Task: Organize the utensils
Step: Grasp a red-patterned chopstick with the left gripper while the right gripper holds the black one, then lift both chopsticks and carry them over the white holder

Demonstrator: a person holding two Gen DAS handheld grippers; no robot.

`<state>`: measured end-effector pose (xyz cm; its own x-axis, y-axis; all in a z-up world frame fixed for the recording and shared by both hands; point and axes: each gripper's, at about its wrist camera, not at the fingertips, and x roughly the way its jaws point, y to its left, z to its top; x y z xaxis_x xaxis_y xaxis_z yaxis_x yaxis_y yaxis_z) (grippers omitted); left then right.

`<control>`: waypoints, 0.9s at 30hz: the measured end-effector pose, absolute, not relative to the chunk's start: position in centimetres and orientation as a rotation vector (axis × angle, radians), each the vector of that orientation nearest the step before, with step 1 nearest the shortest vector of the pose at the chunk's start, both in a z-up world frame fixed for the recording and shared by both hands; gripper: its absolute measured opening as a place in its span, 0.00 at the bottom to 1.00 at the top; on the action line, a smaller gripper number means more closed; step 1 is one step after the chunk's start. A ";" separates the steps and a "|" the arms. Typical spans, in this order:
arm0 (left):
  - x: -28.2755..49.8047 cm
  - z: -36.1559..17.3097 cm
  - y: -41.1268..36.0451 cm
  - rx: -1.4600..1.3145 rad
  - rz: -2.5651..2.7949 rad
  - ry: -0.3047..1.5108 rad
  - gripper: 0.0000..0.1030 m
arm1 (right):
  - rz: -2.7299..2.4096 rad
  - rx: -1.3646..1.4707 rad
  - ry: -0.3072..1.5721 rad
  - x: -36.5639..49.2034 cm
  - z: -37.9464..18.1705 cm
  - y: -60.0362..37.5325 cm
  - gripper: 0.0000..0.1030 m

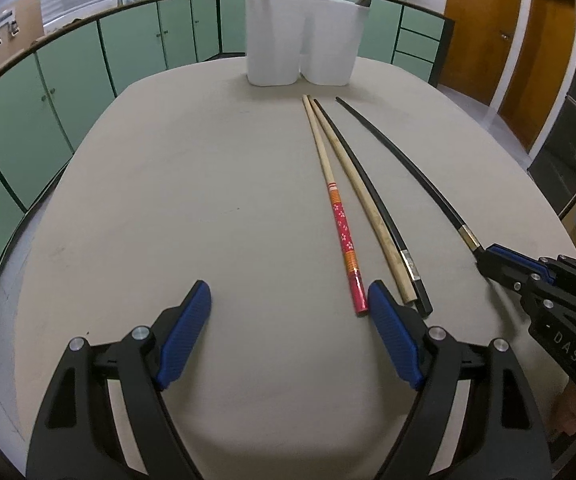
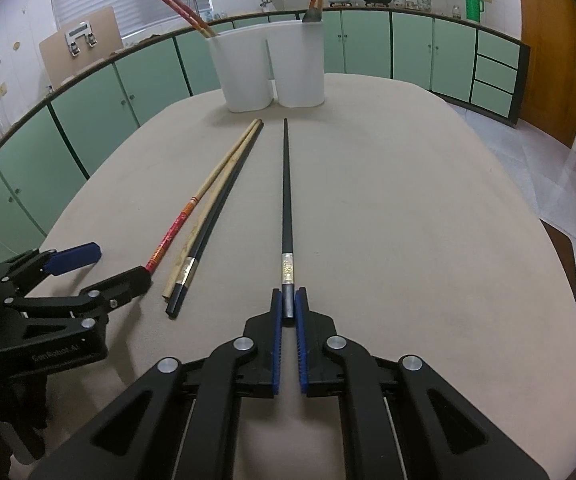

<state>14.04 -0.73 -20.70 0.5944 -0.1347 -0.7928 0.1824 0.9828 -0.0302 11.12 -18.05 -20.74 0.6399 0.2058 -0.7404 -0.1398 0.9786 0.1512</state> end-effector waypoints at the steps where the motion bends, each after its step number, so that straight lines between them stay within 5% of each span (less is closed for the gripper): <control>1: 14.0 -20.7 -0.8 0.057 -0.184 0.917 0.76 | 0.200 0.085 0.854 11.1 -20.8 -18.1 0.07; 4: 13.8 -20.7 -1.2 0.066 -0.186 0.913 0.67 | 0.203 0.089 0.855 11.1 -20.8 -18.1 0.08; 14: 13.7 -20.5 -2.3 0.063 -0.220 0.902 0.06 | 0.207 0.096 0.856 11.2 -20.8 -18.0 0.06; 27: 12.8 -17.5 -1.2 0.040 -0.205 0.843 0.05 | 0.229 0.107 0.785 10.5 -17.7 -18.6 0.06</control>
